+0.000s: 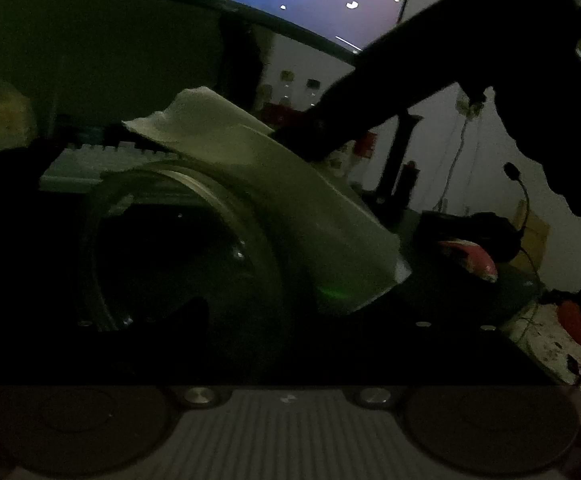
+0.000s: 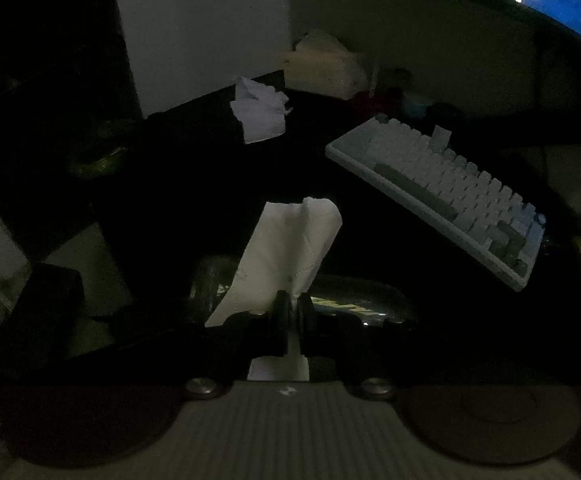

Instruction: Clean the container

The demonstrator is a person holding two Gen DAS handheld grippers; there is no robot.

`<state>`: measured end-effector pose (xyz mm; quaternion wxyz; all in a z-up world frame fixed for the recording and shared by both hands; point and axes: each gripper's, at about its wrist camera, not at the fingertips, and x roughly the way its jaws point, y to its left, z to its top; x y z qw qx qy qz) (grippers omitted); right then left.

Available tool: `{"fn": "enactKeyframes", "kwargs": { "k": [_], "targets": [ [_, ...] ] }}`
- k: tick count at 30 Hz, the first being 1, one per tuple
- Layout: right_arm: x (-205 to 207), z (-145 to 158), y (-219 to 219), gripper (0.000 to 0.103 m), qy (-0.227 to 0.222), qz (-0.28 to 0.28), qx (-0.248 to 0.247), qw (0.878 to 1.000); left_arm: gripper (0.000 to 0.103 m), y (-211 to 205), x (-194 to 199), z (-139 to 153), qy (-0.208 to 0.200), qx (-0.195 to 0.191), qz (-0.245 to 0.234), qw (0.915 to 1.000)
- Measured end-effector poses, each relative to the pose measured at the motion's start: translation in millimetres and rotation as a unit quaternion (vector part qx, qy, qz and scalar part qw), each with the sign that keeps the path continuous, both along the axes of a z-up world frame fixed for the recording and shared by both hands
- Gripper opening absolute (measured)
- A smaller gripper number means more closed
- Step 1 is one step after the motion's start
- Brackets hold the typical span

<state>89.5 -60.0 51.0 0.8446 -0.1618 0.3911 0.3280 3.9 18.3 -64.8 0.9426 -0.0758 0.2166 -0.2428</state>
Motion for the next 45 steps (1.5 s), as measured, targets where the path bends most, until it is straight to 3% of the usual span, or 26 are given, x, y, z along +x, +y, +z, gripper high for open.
{"fn": "enactKeyframes", "kwargs": {
  "k": [4, 7, 10, 17, 25, 27, 31, 35, 42, 45],
  "targets": [
    [25.9, -9.6, -7.2, 0.008, -0.029, -0.054, -0.037, 0.997, 0.084, -3.0, 1.0, 0.0, -0.005, 0.02, 0.028, 0.9994],
    [38.4, -13.2, -7.7, 0.007, -0.037, -0.072, -0.03, 0.996, 0.084, -5.2, 3.3, -0.9, -0.013, 0.035, 0.037, 0.9986],
    [33.8, -12.2, 2.7, 0.007, -0.052, -0.058, -0.016, 0.997, 0.084, 2.6, 10.0, 0.4, -0.004, 0.016, 0.039, 0.9991],
    [18.7, -4.7, 23.8, 0.007, -0.039, 0.015, 0.028, 0.999, 0.084, 8.2, 16.1, -0.2, 0.0, -0.006, 0.048, 0.9988],
    [56.8, -18.0, 4.8, 0.007, -0.065, -0.101, -0.042, 0.992, 0.084, 7.8, 17.3, 0.3, -0.003, -0.003, 0.051, 0.9987],
    [48.3, -18.2, 10.2, 0.007, -0.084, -0.088, -0.036, 0.992, 0.084, 8.2, 18.1, 0.6, -0.002, -0.002, 0.051, 0.9987],
    [21.7, -9.4, 20.8, 0.007, -0.055, -0.016, 0.038, 0.998, 0.084, 6.5, 18.1, -0.5, -0.005, 0.003, 0.055, 0.9985],
    [7.3, -6.5, 21.4, 0.007, -0.047, 0.015, 0.05, 0.998, 0.084, 2.7, 15.8, -2.1, -0.012, 0.013, 0.056, 0.9983],
    [43.5, -15.7, -15.9, 0.007, -0.039, -0.093, 0.03, 0.994, 0.085, 3.4, 14.7, -1.8, -0.009, 0.004, 0.054, 0.9985],
    [38.7, -13.5, -13.9, 0.007, -0.038, -0.082, 0.04, 0.995, 0.085, 2.3, 14.8, -2.1, -0.01, 0.006, 0.054, 0.9985]
  ]
}}
